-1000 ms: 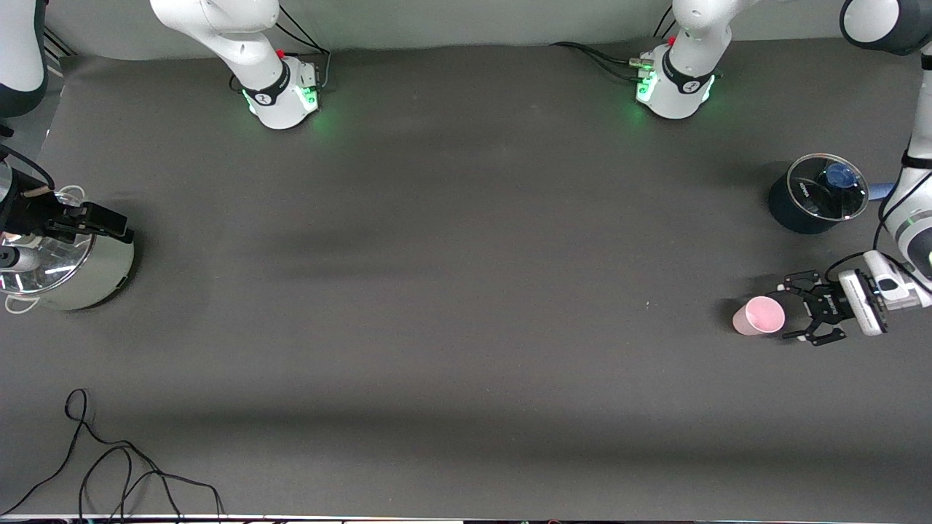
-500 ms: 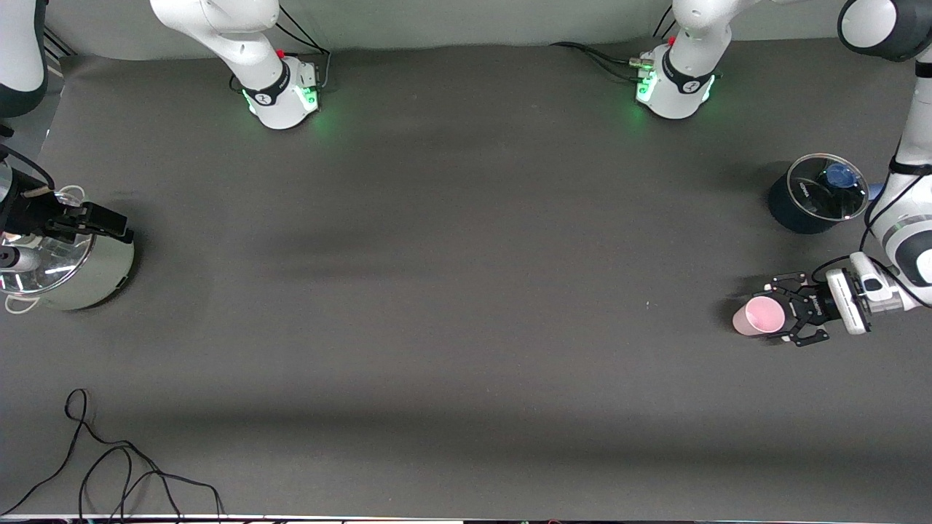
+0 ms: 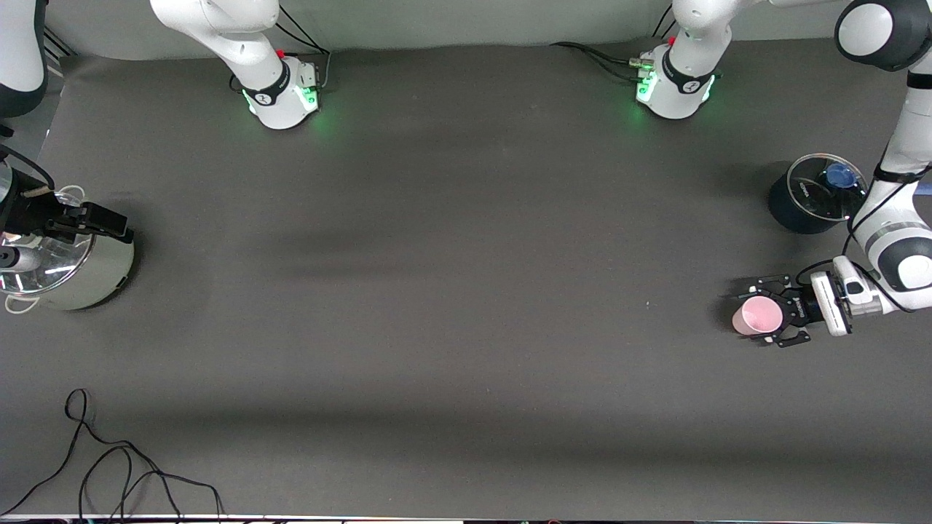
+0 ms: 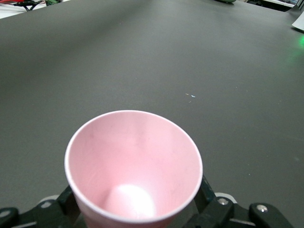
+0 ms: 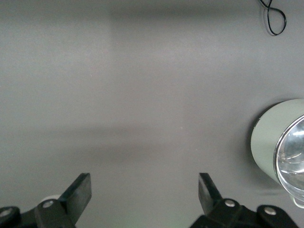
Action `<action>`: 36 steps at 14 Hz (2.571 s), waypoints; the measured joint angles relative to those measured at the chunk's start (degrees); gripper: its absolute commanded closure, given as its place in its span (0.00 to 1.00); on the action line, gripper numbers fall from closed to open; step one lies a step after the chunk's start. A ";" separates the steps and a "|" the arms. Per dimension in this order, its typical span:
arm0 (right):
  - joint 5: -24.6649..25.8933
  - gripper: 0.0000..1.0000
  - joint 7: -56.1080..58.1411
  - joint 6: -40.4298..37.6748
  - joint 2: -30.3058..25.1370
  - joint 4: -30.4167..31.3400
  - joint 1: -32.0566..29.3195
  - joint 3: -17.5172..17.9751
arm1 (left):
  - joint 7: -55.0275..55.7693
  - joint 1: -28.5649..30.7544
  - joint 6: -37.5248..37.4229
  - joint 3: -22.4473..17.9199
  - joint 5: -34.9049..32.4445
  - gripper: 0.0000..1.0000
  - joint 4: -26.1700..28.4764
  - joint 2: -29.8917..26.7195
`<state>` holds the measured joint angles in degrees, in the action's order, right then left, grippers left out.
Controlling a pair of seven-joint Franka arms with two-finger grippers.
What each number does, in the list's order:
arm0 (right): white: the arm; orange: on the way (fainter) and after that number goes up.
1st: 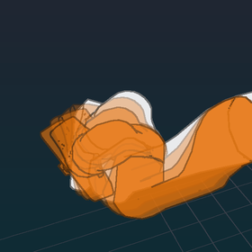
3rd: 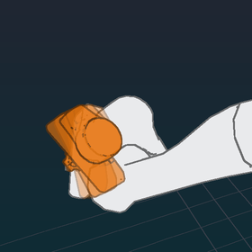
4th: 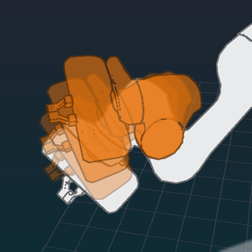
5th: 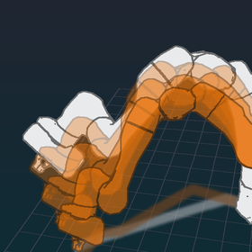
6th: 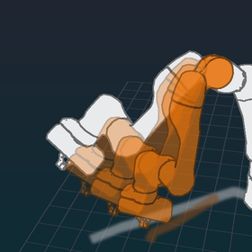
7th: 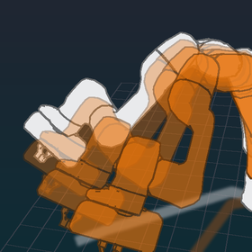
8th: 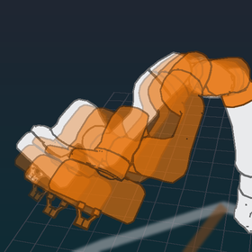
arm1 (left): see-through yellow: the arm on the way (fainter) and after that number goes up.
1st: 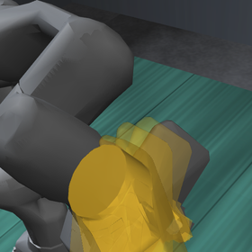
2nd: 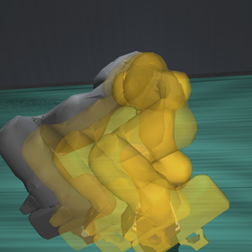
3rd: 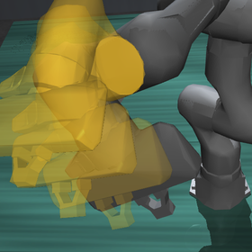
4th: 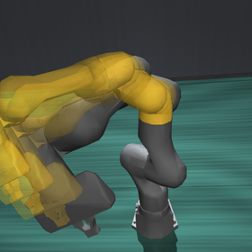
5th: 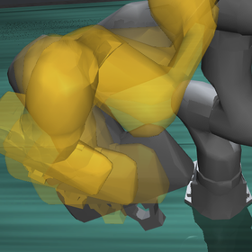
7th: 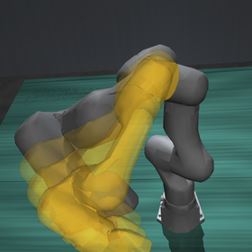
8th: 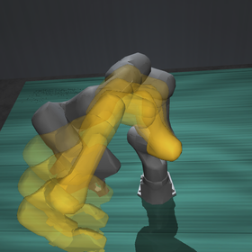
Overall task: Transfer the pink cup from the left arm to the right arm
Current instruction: 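Close the left gripper around the pink cup's rim, then lift the pink cup and carry it toward the table's middle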
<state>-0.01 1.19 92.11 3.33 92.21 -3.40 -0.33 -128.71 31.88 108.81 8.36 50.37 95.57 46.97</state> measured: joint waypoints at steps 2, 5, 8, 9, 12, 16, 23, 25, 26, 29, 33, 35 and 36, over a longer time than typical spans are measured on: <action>0.00 0.00 0.00 0.00 0.00 0.00 0.00 0.00 | -0.77 0.00 0.00 0.17 0.10 1.00 -0.04 0.00; 0.00 0.00 0.00 0.00 0.00 0.00 0.00 0.00 | -0.99 -0.04 0.00 0.55 0.54 1.00 -0.05 0.00; 0.00 0.00 0.00 0.00 0.00 0.00 0.00 0.00 | -1.04 -0.05 0.02 1.75 1.59 1.00 -0.22 0.00; 0.00 0.00 0.00 0.00 0.00 -0.01 0.00 0.00 | -1.04 -0.06 0.09 2.88 2.24 1.00 -0.29 -0.02; 0.00 0.00 0.00 0.00 0.00 -0.01 0.00 0.00 | 1.12 -0.89 2.27 7.65 4.70 1.00 -0.66 -0.06; 0.00 0.00 0.00 0.00 0.00 -0.02 0.00 0.00 | 9.97 -6.58 11.33 12.80 6.66 1.00 -3.51 -0.15; 0.00 0.00 0.00 0.00 0.00 -0.42 0.00 0.00 | 27.85 -18.17 38.88 24.51 10.04 1.00 -6.88 -0.23; 0.00 0.00 0.00 0.00 0.00 -0.68 0.00 0.00 | 34.24 -22.76 49.28 27.63 10.20 1.00 -7.35 -0.27; -0.05 0.00 0.00 0.00 0.00 -0.74 0.00 0.00 | 37.68 -25.68 54.10 28.23 10.21 1.00 -7.79 -0.28; -0.41 0.00 0.00 0.00 0.00 -0.75 0.04 0.00 | 48.14 -35.31 67.34 28.64 10.20 1.00 -9.63 -0.32; -1.00 0.00 0.00 0.02 0.17 -0.82 0.13 0.21 | 57.08 -46.04 78.96 28.64 10.19 1.00 -12.96 -0.40; -2.00 0.00 0.00 0.03 0.55 -1.30 0.27 0.41 | 58.31 -50.00 82.97 28.57 10.20 1.00 -13.52 -0.40; -2.37 0.00 0.02 0.05 0.77 -1.71 0.57 0.47 | 58.69 -51.50 84.64 28.56 10.20 1.00 -13.59 -0.40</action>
<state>-2.38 1.22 92.16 4.10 90.50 -2.83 0.14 -70.02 -19.62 193.45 36.91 60.57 81.98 46.57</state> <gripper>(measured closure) 0.000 0.308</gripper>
